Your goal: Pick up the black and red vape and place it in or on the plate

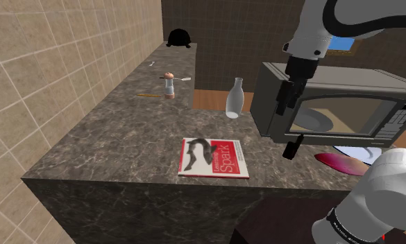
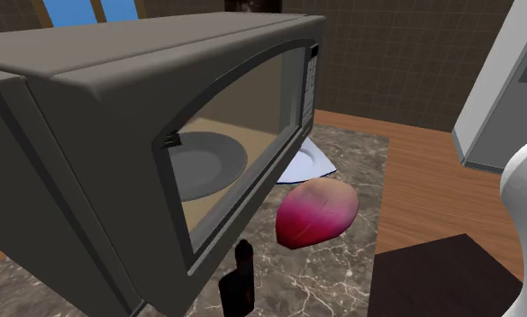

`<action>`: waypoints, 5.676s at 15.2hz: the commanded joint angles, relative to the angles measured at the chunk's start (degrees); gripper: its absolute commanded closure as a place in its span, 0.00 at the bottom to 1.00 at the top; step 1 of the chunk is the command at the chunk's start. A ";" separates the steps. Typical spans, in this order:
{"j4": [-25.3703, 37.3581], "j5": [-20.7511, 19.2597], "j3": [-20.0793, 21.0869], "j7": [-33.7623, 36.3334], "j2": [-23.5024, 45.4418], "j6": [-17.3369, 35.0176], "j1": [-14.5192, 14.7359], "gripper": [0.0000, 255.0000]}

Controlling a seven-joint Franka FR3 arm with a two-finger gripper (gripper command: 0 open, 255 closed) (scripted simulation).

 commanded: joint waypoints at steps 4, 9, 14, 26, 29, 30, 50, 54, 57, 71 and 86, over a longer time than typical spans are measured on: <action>-5.07 -2.29 -1.91 -3.11 -1.18 3.98 -1.10 0.00; -12.40 -6.45 -5.50 -8.26 -1.61 11.30 -3.43 0.00; -18.13 -11.00 -9.64 -13.37 0.40 19.74 -6.30 0.00; -23.75 -19.38 -18.93 -24.59 15.51 42.84 -13.43 0.00; -24.73 -19.22 -18.97 -24.87 17.87 46.15 -13.76 0.00; -25.03 -19.12 -18.94 -25.00 18.71 47.27 -13.89 0.00; -25.72 -18.97 -19.10 -25.23 20.96 50.18 -13.99 1.00; -21.06 -19.40 -31.77 -60.98 21.86 44.61 -8.76 0.00; -12.02 -16.47 -42.29 -95.91 28.53 38.68 -1.12 0.00; -10.10 -9.40 -46.57 -115.03 38.56 43.14 3.11 0.00; -12.45 -16.49 -45.97 -109.17 35.54 47.38 1.66 0.00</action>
